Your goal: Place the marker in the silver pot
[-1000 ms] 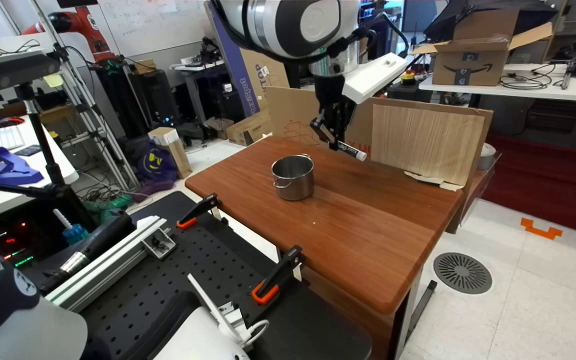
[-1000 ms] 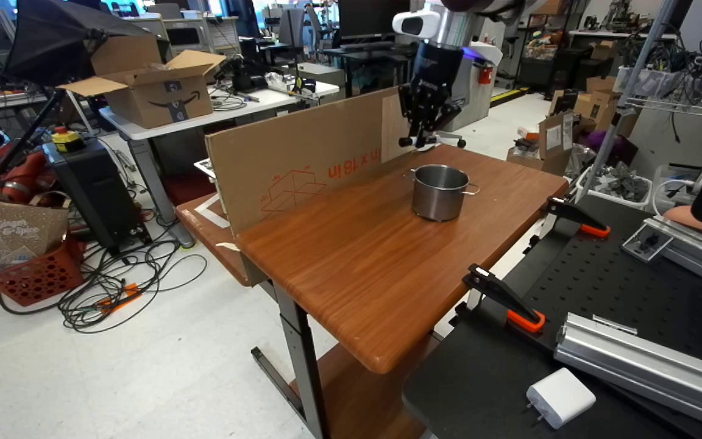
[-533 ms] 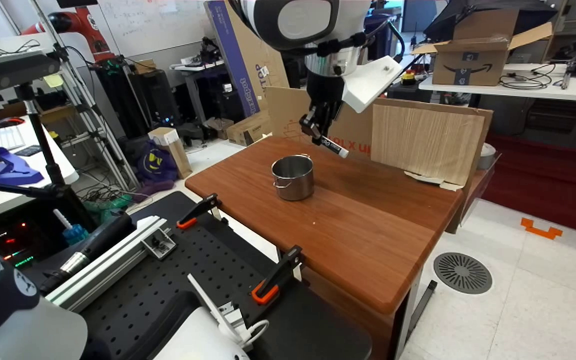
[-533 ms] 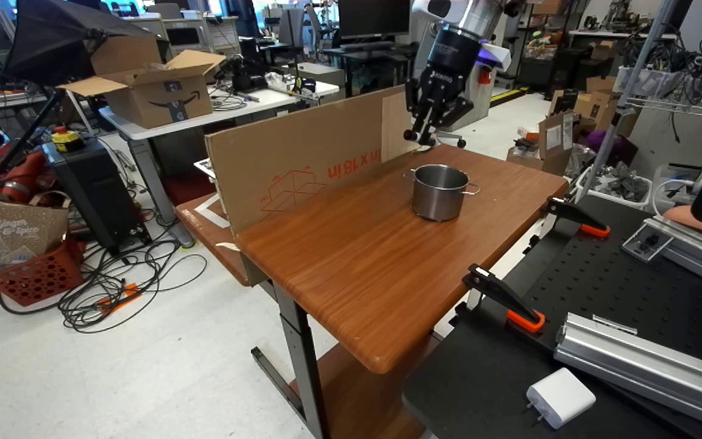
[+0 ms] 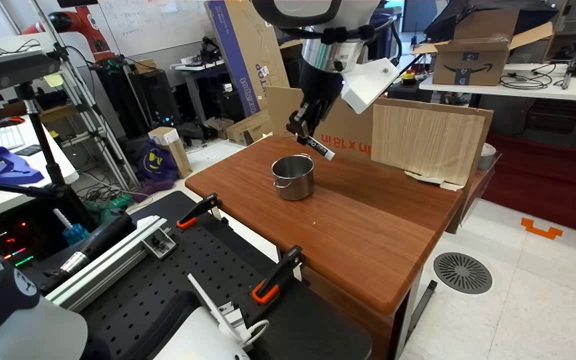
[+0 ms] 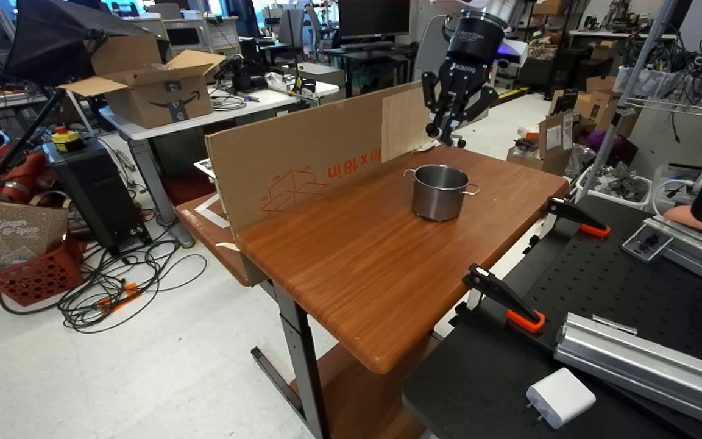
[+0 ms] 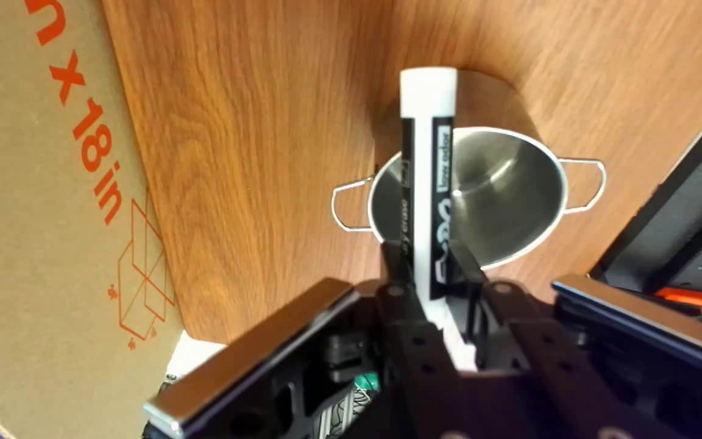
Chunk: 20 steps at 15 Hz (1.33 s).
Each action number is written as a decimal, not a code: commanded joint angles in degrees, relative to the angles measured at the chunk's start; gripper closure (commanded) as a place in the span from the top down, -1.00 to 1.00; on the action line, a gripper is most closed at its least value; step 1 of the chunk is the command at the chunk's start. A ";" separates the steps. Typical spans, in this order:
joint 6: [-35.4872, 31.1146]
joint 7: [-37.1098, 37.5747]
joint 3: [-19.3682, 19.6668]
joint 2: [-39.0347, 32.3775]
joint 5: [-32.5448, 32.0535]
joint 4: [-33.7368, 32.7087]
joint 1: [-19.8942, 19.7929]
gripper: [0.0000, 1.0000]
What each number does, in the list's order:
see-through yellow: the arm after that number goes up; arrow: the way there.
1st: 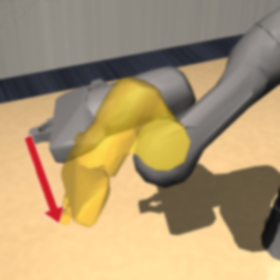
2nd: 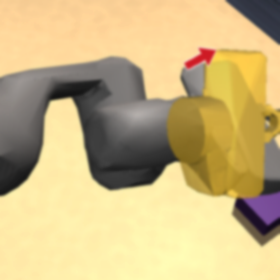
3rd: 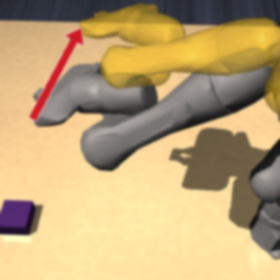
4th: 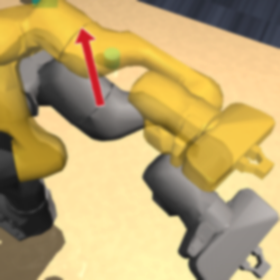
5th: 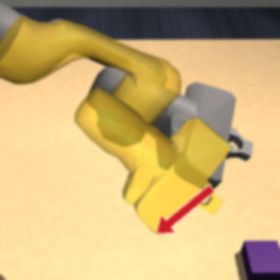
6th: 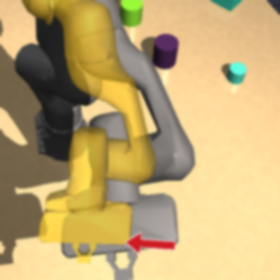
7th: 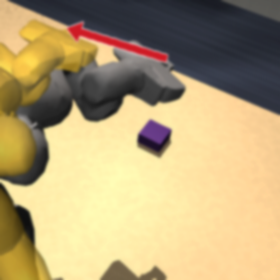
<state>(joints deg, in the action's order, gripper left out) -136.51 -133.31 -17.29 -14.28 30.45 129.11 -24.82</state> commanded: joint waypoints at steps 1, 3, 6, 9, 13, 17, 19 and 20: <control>2.49 -2.54 5.98 2.67 1.65 1.50 6.23 -0.90; 2.47 -2.39 7.58 3.08 1.31 2.00 8.54 -0.90; 1.95 -2.14 8.98 2.92 0.48 2.40 11.45 -0.90; 1.67 -2.68 9.73 2.67 -0.45 2.79 13.41 -0.90; 1.53 -4.08 10.34 2.32 -2.44 3.24 15.29 -0.90; 1.11 -5.50 10.59 2.06 -4.13 3.60 15.93 -0.90; 0.88 -5.46 10.88 1.84 -5.27 3.62 16.25 -0.90; 0.70 -5.35 10.95 1.54 -5.83 3.45 16.36 -0.90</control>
<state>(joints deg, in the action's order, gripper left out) -135.14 -137.39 -7.95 -12.68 26.24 132.48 -10.21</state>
